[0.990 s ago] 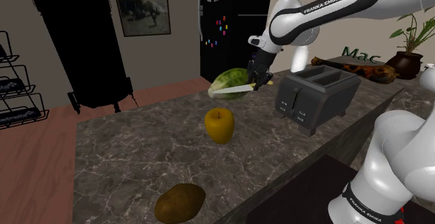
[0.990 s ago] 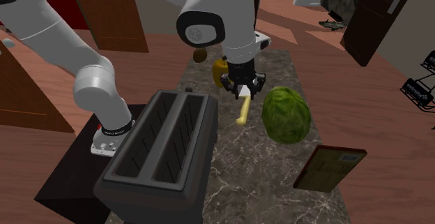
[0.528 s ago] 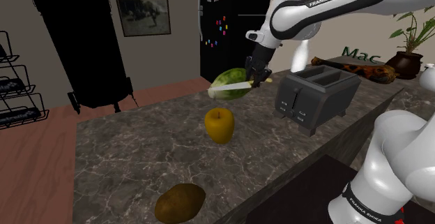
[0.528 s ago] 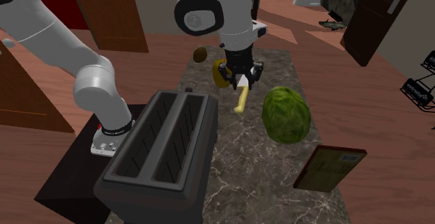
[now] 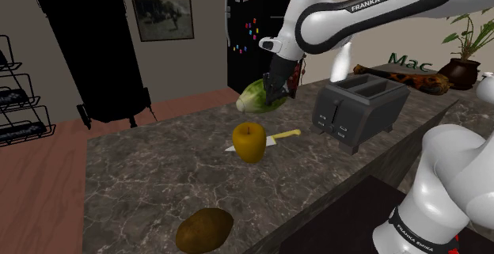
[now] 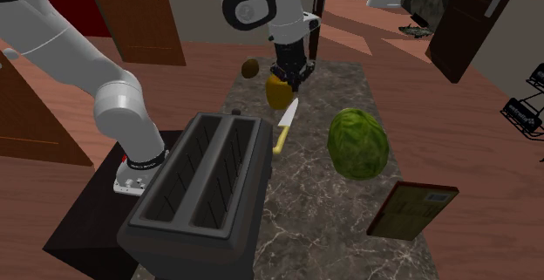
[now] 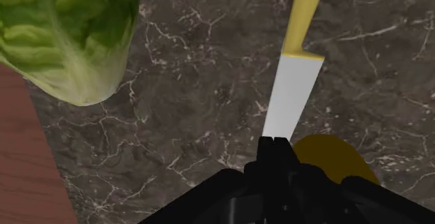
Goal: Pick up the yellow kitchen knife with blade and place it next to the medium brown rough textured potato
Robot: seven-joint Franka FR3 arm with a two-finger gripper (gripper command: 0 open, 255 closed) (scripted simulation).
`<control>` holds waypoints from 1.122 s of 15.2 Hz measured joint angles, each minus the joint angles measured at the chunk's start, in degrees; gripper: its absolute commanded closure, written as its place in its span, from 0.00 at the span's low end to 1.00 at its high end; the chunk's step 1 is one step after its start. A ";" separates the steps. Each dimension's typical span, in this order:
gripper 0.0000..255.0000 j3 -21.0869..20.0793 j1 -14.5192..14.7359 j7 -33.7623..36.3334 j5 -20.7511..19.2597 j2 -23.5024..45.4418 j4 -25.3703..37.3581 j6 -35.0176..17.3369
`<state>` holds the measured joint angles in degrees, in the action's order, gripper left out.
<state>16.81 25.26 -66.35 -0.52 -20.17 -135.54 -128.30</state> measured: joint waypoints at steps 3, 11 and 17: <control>0.00 0.10 -0.14 0.00 -0.09 -0.17 -1.11 -0.94; 0.00 1.15 -1.99 0.72 -1.21 -1.16 -15.82 -14.96; 0.00 2.45 -0.93 -0.79 0.53 3.37 -17.98 -21.66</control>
<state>19.26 24.33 -67.14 0.01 -16.80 -153.51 -149.95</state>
